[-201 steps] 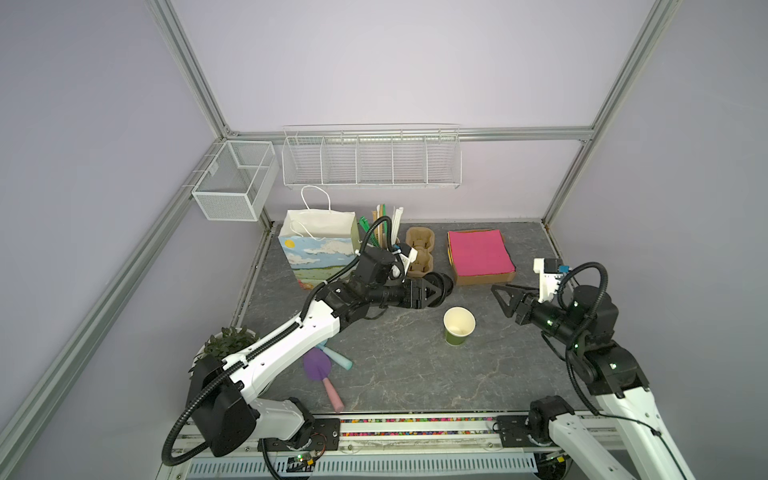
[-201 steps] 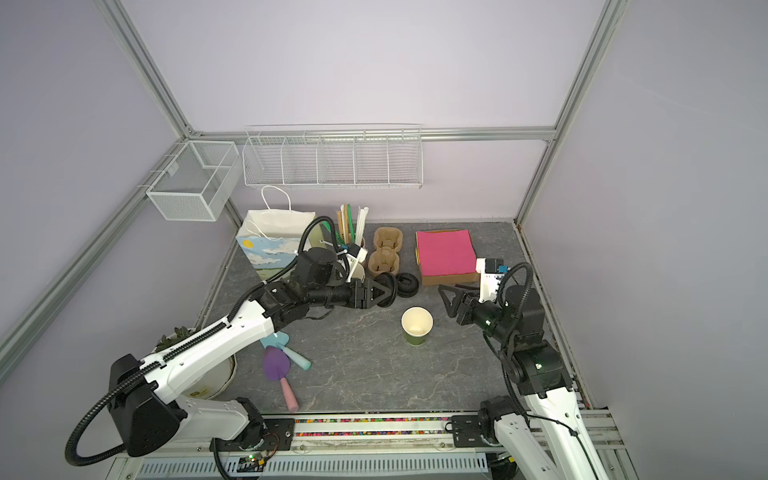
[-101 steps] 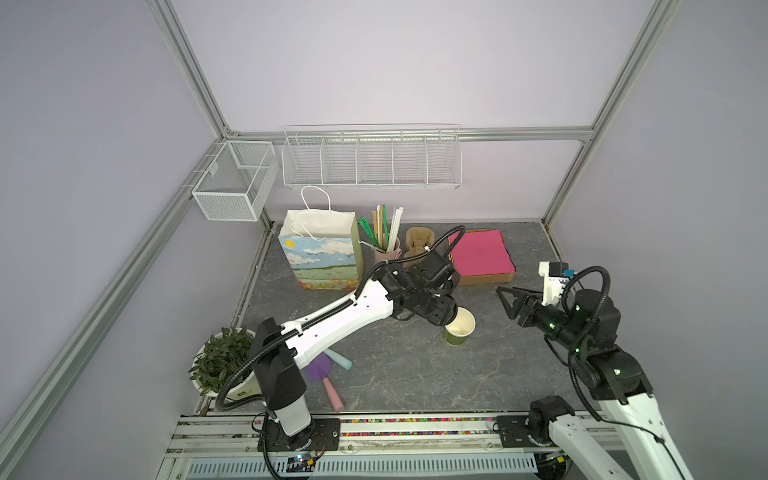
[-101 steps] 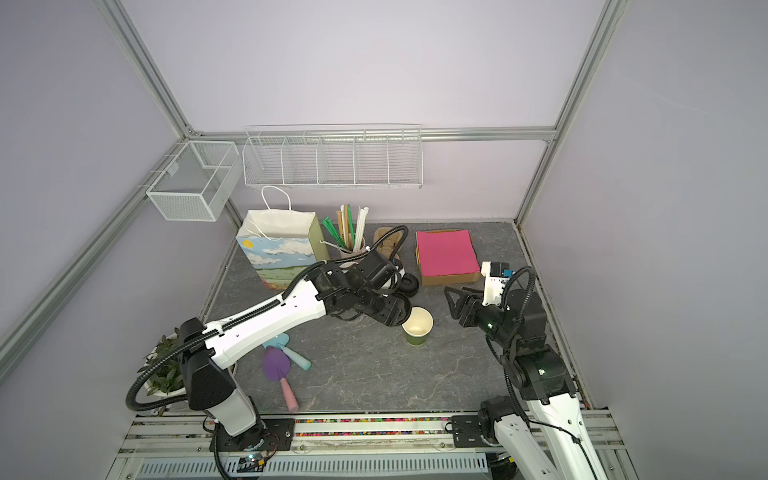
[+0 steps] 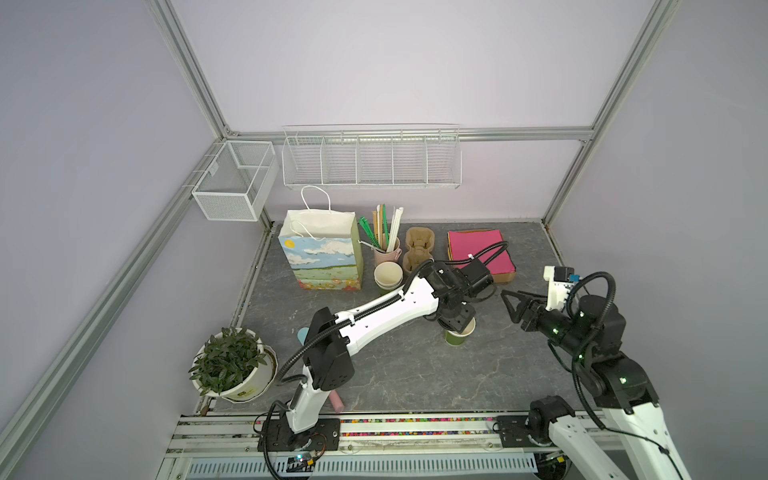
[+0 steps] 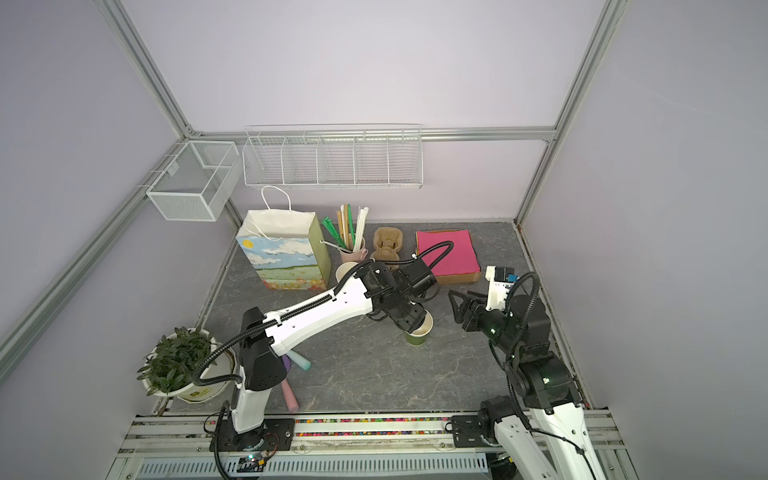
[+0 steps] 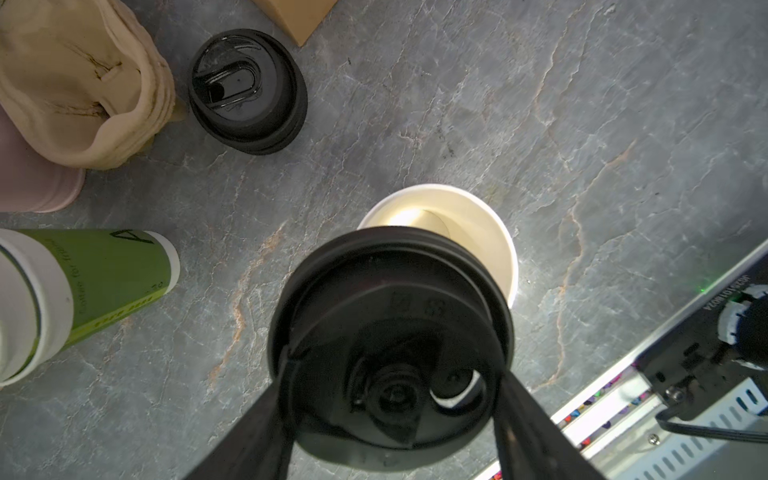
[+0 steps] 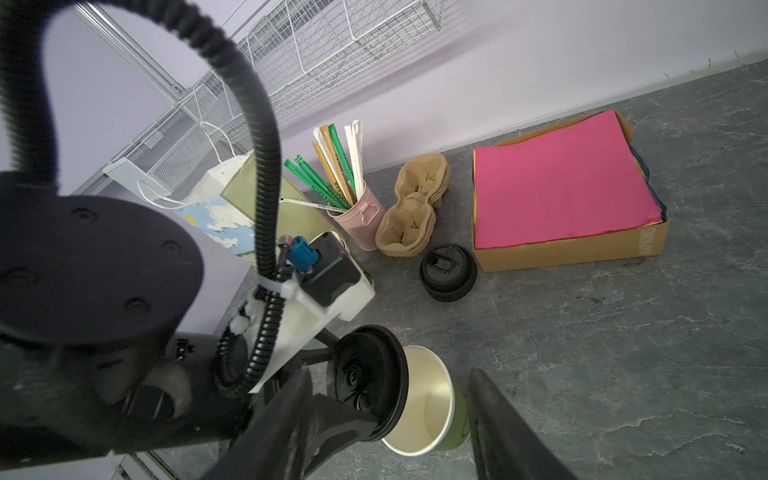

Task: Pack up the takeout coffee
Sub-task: 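Carry the black lid with the left gripper over the green cup, then lower the lid with the left gripper and press it onto the cup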

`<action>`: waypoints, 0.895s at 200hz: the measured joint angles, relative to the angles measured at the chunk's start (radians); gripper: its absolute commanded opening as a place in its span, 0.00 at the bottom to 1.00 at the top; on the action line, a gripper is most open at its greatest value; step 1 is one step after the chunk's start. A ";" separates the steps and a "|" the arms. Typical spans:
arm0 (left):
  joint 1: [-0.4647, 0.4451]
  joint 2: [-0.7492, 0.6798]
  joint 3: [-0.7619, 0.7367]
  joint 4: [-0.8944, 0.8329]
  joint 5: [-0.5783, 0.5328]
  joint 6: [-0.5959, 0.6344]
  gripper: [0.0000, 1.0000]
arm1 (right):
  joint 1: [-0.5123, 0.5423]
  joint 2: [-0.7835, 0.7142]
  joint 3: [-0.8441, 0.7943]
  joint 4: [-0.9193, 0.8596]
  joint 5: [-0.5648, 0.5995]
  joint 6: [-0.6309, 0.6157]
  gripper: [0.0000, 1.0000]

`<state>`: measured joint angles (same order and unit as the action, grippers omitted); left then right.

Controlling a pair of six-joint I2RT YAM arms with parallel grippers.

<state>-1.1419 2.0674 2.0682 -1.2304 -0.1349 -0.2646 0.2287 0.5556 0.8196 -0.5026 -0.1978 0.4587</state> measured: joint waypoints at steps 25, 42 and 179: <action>-0.002 0.050 0.063 -0.025 0.001 0.008 0.48 | 0.000 -0.010 0.004 -0.008 0.003 -0.004 0.62; -0.005 0.080 0.108 -0.040 0.003 0.012 0.49 | 0.000 -0.018 0.006 -0.011 0.010 -0.004 0.62; -0.023 0.149 0.154 -0.090 0.053 0.023 0.49 | 0.000 -0.035 0.006 -0.032 0.018 -0.011 0.62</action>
<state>-1.1645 2.2162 2.2227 -1.3205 -0.0814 -0.2420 0.2287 0.5205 0.8253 -0.5350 -0.1802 0.4477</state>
